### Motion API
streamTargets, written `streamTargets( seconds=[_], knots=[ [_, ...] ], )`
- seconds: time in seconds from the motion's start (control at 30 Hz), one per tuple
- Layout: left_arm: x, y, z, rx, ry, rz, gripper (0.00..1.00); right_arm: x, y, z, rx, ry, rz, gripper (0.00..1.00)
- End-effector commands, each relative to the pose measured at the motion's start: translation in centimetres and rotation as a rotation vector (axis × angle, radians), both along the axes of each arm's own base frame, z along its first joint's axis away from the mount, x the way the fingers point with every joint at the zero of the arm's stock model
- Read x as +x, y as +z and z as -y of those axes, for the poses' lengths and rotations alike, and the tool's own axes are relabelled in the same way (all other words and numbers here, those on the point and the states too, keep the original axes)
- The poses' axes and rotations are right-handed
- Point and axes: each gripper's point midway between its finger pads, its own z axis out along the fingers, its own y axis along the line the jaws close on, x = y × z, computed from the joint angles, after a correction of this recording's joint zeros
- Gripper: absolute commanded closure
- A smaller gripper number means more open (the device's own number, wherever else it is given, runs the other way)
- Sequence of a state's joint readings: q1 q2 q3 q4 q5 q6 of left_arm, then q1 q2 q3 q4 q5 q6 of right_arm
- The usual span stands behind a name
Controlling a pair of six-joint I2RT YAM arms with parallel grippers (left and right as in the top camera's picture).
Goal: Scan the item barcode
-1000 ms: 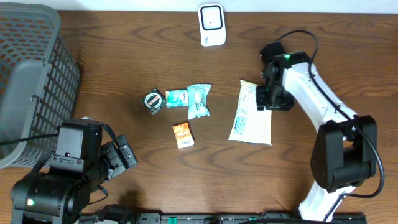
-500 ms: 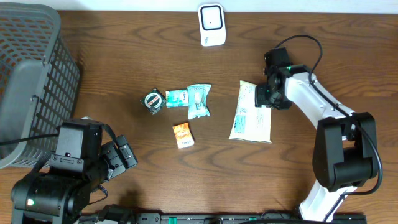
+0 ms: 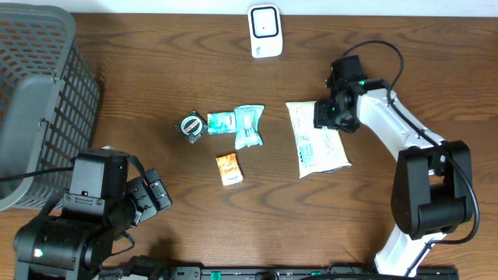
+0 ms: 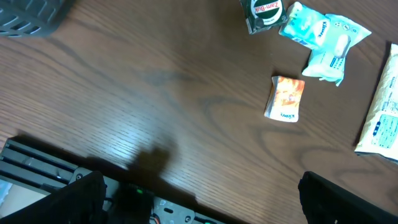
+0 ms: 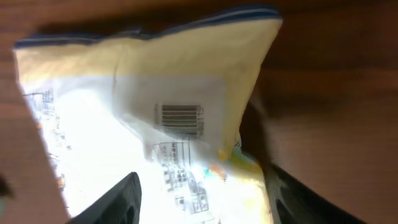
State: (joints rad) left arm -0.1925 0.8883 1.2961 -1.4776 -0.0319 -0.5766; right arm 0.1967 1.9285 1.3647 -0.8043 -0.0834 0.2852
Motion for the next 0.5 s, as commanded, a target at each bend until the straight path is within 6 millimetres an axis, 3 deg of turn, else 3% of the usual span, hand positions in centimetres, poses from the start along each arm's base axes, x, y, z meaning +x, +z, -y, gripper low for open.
streamTargets(
  seconds=[0.0,0.17,0.47],
  knots=[
    [-0.1,0.0,-0.1,0.004,0.006,-0.002,0.03,0.3,2.4,-0.5,0.014,0.001,-0.001,0.40],
    [-0.1,0.0,-0.1,0.004,0.006,-0.002,0.02,-3.3,2.5,0.3,-0.021,0.035,-0.149,0.38],
    [-0.1,0.0,-0.1,0.004,0.006,-0.002,0.02,-8.7,0.0,-0.4,-0.011,0.106,-0.329,0.37]
  ],
)
